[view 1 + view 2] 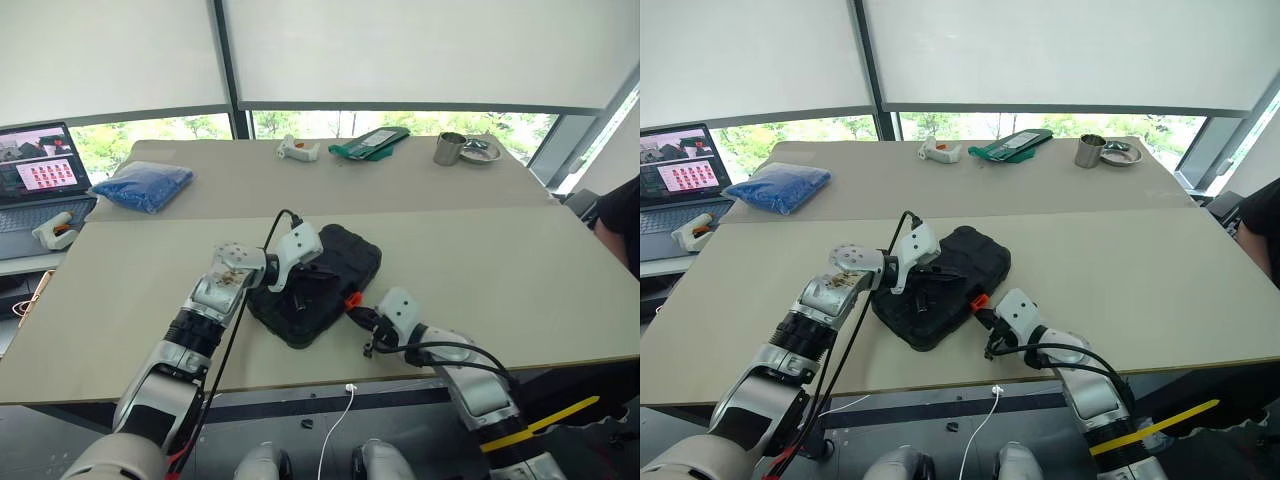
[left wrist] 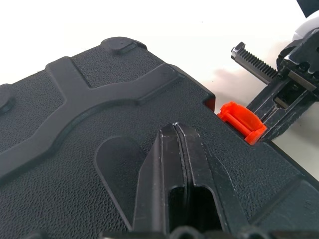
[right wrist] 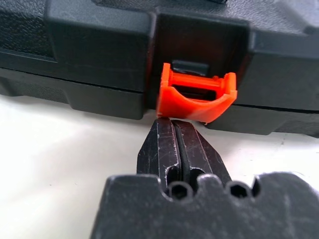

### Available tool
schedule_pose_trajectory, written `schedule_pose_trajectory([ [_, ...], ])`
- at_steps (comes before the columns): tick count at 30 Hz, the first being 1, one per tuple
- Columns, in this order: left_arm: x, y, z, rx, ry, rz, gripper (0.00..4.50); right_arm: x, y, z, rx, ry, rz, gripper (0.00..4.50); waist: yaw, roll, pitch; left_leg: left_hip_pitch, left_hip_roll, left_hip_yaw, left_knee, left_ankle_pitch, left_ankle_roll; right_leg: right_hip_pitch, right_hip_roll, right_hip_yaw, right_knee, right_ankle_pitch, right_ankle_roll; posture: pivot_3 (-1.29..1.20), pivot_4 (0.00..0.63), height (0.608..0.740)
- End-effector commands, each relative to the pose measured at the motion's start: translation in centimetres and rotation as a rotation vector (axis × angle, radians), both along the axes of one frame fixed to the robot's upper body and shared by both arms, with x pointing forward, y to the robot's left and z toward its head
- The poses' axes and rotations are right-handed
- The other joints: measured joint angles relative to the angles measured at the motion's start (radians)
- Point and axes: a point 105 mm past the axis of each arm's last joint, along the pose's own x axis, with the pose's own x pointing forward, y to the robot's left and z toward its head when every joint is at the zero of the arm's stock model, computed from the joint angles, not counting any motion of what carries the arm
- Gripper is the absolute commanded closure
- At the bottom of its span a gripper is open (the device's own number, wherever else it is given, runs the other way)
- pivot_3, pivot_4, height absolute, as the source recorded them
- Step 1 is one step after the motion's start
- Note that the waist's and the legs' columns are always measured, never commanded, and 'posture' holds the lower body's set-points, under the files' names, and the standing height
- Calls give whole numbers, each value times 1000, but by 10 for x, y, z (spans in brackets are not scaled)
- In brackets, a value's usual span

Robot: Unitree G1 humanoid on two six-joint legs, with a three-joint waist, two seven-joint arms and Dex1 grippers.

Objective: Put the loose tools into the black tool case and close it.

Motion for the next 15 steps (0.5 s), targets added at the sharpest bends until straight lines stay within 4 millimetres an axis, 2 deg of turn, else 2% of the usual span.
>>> schedule_pose_trajectory([
  [1,-11,13,-48,108,166,32,4457,-1,13,63,60,-234,77,4500,0,0,0,0,0,0,0,0,0,0,0,0,0,0,0,0,150,740],
  [15,-16,9,-54,106,186,17,4457,-9,18,75,34,-215,160,4500,-2,0,0,1,1,0,-2,0,0,-1,1,0,0,0,-1,0,150,740],
])
